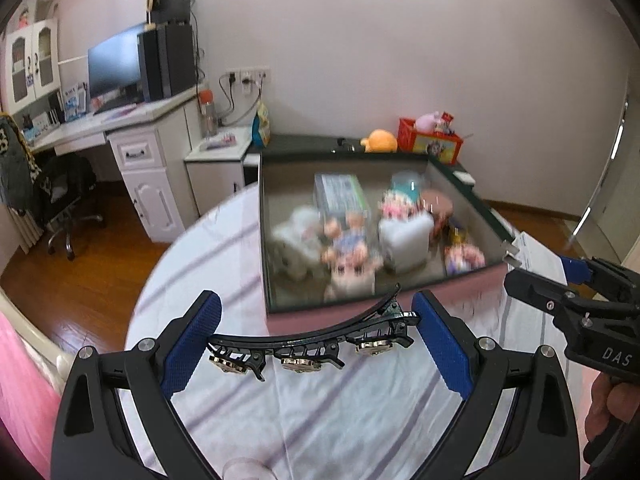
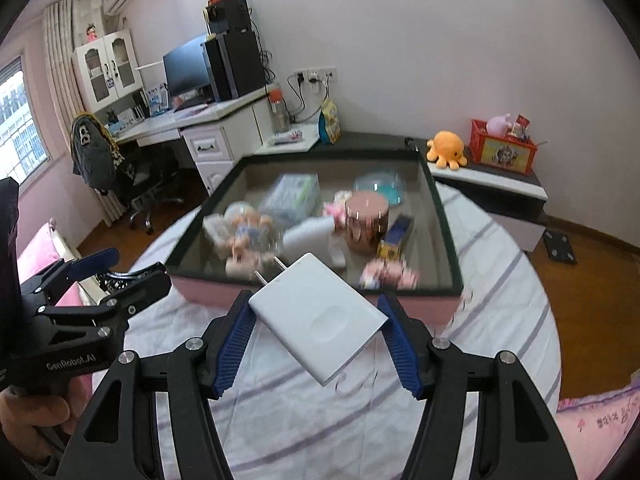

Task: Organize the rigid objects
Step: 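Lower both held items into the pink box and open both tools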

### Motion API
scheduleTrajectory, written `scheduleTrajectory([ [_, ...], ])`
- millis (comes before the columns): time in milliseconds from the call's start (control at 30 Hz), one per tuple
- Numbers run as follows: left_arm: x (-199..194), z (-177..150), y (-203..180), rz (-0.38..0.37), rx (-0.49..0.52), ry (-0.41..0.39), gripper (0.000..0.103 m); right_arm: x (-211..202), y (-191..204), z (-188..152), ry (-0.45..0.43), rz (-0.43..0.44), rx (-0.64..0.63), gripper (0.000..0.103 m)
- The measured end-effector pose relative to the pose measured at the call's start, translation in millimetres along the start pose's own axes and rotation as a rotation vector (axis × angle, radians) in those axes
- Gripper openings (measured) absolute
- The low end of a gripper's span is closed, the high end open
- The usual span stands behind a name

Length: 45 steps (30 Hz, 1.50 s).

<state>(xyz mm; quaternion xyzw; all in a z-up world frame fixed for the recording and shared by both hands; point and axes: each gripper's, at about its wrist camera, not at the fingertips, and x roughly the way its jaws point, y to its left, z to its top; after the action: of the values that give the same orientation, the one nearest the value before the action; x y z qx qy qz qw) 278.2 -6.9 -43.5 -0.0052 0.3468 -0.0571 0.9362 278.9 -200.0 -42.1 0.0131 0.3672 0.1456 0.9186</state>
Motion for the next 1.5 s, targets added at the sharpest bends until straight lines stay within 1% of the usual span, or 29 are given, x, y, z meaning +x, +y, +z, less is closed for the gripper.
scheduleTrajectory([
  [133,10,29,0,0.004,0.003,-0.031,0.097,8,-10,26,-0.026,-0.002,0.004,0.064],
  [267,32,55,-2,0.001,0.002,-0.038,0.097,25,-16,48,-0.031,-0.001,-0.003,0.064],
  [367,57,71,-6,0.006,0.013,-0.023,0.097,48,-25,65,-0.016,0.001,0.008,0.064],
  [467,88,83,-8,0.016,0.024,0.012,0.097,70,-38,73,0.005,-0.011,0.033,0.064],
  [633,128,85,-14,0.015,0.045,0.081,0.097,93,-57,65,0.053,-0.02,0.078,0.064],
  [800,146,77,-20,0.012,0.054,0.143,0.099,103,-62,57,0.083,-0.017,0.093,0.065],
  [867,144,74,-21,0.022,0.057,0.136,0.103,104,-63,56,0.082,-0.001,0.104,0.075],
  [900,141,73,-20,0.026,0.055,0.128,0.103,103,-62,57,0.079,0.0,0.11,0.085],
  [967,132,71,-17,0.033,0.044,0.107,0.103,100,-61,55,0.073,0.001,0.115,0.086],
  [1067,113,68,-8,0.038,0.005,0.068,0.103,97,-60,54,0.076,0.007,0.147,0.09],
  [1100,107,67,-5,0.041,-0.005,0.056,0.103,94,-61,53,0.073,0.006,0.162,0.092],
  [1133,101,65,-2,0.044,-0.016,0.042,0.103,91,-62,52,0.066,0.009,0.177,0.103],
  [1167,91,62,2,0.047,-0.03,0.028,0.103,85,-62,51,0.047,0.029,0.199,0.103],
  [1233,77,57,6,0.05,-0.042,0.018,0.103,78,-61,50,0.028,0.041,0.217,0.103],
  [1500,12,33,14,0.073,-0.049,-0.029,0.103,23,-28,45,-0.052,-0.01,0.172,0.103],
])
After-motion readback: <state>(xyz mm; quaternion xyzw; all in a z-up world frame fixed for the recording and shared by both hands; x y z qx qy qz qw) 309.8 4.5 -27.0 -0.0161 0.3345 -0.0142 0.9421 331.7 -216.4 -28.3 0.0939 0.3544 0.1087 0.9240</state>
